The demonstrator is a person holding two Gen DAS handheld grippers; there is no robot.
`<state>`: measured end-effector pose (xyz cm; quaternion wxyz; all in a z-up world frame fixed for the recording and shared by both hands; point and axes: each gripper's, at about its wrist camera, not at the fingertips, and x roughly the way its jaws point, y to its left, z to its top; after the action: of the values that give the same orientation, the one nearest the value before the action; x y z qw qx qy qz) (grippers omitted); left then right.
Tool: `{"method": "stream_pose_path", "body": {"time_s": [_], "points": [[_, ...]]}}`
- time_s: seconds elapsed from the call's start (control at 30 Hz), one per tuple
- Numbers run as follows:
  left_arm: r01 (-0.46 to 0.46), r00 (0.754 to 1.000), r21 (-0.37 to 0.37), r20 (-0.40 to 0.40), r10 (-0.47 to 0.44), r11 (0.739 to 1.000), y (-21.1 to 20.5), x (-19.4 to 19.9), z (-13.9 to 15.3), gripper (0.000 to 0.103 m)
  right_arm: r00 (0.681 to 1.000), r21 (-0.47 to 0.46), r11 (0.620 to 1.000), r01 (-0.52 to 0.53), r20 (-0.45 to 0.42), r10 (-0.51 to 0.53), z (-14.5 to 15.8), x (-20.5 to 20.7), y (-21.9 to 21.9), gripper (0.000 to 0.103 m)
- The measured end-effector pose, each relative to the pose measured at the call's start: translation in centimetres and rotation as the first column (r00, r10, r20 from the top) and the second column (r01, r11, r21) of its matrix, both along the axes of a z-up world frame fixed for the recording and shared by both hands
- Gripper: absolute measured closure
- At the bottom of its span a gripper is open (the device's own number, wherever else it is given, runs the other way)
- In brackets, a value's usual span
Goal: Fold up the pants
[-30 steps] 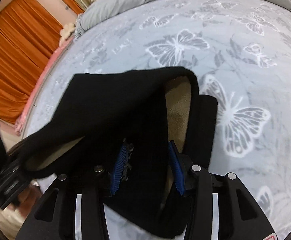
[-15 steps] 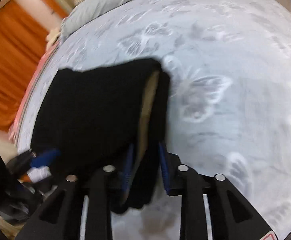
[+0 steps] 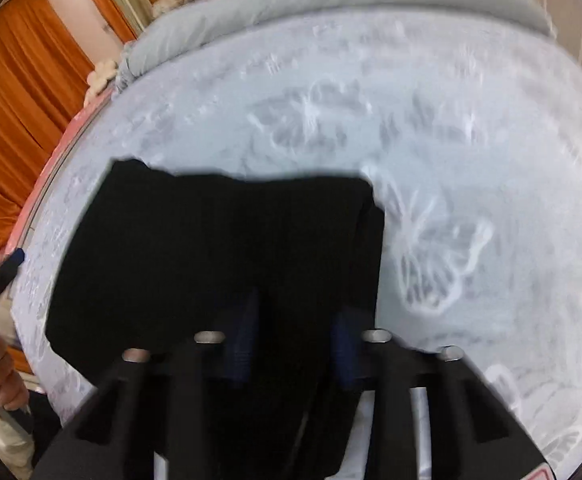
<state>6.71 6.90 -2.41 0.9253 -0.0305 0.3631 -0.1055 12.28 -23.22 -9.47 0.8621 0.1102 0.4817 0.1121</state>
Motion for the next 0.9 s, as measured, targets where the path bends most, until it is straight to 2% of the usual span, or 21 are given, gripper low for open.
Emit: {"method": "stream_pose_path", "body": {"time_s": [0.07, 0.13, 0.17, 0.2, 0.23, 0.3, 0.37, 0.5, 0.57, 0.6, 0.63, 0.67, 0.7, 0.73, 0.77, 0.8, 0.83, 0.87, 0.9], "points": [[-0.009, 1.000, 0.021, -0.017, 0.009, 1.000, 0.7, 0.0, -0.2, 0.010, 0.998, 0.006, 1.000, -0.003, 0.068, 0.003, 2.0, -0.5, -0.5, 0.088], [-0.029, 0.999, 0.032, -0.025, 0.030, 0.999, 1.5, 0.0, -0.8, 0.010, 0.998, -0.112, 0.993, 0.037, 0.047, -0.032, 0.2, 0.3, -1.2, 0.084], [-0.030, 0.999, 0.051, -0.034, 0.032, 0.998, 1.6, 0.0, -1.4, 0.010, 0.999, -0.106, 0.993, 0.047, -0.014, -0.049, -1.9, 0.9, -1.9, 0.078], [-0.024, 0.999, 0.064, -0.041, 0.027, 0.998, 1.6, 0.0, -1.6, 0.010, 0.997, -0.028, 0.996, 0.081, -0.017, -0.081, -2.1, 0.8, -2.7, 0.076], [-0.017, 0.998, 0.075, -0.051, 0.021, 0.997, 1.6, -0.1, -2.0, 0.010, 0.994, 0.021, 0.994, 0.110, -0.025, -0.110, -1.6, 0.6, -3.3, 0.069], [0.015, 0.997, 0.053, -0.077, -0.011, 0.998, 1.4, -0.7, -2.4, 0.010, 0.989, 0.067, 0.987, 0.149, -0.034, -0.147, 0.2, -0.4, -4.1, 0.027], [0.053, 0.991, -0.016, -0.124, -0.054, 0.998, 1.4, -1.1, -3.0, 0.009, 0.989, 0.078, 0.986, 0.149, 0.015, -0.150, 1.6, -2.7, -4.1, 0.017], [0.063, 0.970, -0.054, -0.230, -0.074, 0.997, 0.5, -0.6, -5.3, 0.009, 0.992, 0.148, 0.984, 0.097, -0.092, -0.084, 0.1, -4.9, -2.2, 0.017], [0.028, 0.951, -0.079, -0.306, -0.051, 0.996, 0.4, 0.1, -7.5, 0.008, 0.988, 0.111, 0.992, 0.068, -0.142, -0.052, -1.7, -5.2, -0.7, 0.019], [0.014, 0.939, -0.103, -0.340, -0.048, 0.995, 0.6, 0.3, -8.3, 0.008, 0.988, 0.086, 0.994, 0.060, -0.144, -0.047, -2.4, -5.4, -0.2, 0.026], [0.002, 0.929, -0.144, -0.366, -0.055, 0.990, 1.1, 0.5, -8.7, 0.008, 0.990, 0.034, 0.998, 0.049, -0.132, -0.044, -3.0, -5.4, 0.2, 0.026], [-0.012, 0.920, -0.210, -0.384, -0.071, 0.978, 2.1, 0.8, -8.4, 0.008, 0.992, 0.027, 0.999, 0.037, -0.126, -0.034, -3.1, -5.5, 0.3, 0.026], [-0.019, 0.923, -0.241, -0.378, -0.076, 0.970, 2.9, 0.9, -7.8, 0.009, 0.992, 0.032, 0.999, 0.039, -0.117, -0.035, -2.8, -5.6, 0.0, 0.028], [-0.031, 0.936, -0.259, -0.345, -0.063, 0.965, 3.9, 0.8, -6.6, 0.010, 0.994, 0.024, 0.998, 0.053, -0.100, -0.051, -2.2, -5.7, -0.3, 0.030], [-0.050, 0.959, -0.251, -0.284, -0.024, 0.967, 5.4, 0.3, -4.9, 0.010, 0.996, -0.025, 0.996, 0.081, -0.039, -0.082, -0.8, -6.4, -0.5, 0.030], [-0.064, 0.969, -0.235, -0.248, 0.004, 0.970, 6.4, 0.0, -4.0, 0.009, 0.995, -0.094, 0.992, 0.086, 0.054, -0.081, 1.0, -7.5, 0.0, 0.030], [-0.086, 0.977, -0.216, -0.208, 0.041, 0.973, 7.5, -0.4, -3.0, 0.009, 0.989, -0.145, 0.989, 0.040, 0.146, -0.019, 2.8, -8.8, 1.3, 0.030], [-0.129, 0.982, -0.195, -0.164, 0.097, 0.972, 9.0, -1.0, -1.9, 0.009, 0.979, -0.162, 0.987, -0.017, 0.199, 0.049, 3.8, -9.6, 2.6, 0.038], [-0.169, 0.979, -0.175, -0.140, 0.145, 0.970, 10.0, -1.3, -1.5, 0.009, 0.960, -0.166, 0.981, -0.097, 0.243, 0.136, 4.6, -10.6, 4.4, 0.051]]}}
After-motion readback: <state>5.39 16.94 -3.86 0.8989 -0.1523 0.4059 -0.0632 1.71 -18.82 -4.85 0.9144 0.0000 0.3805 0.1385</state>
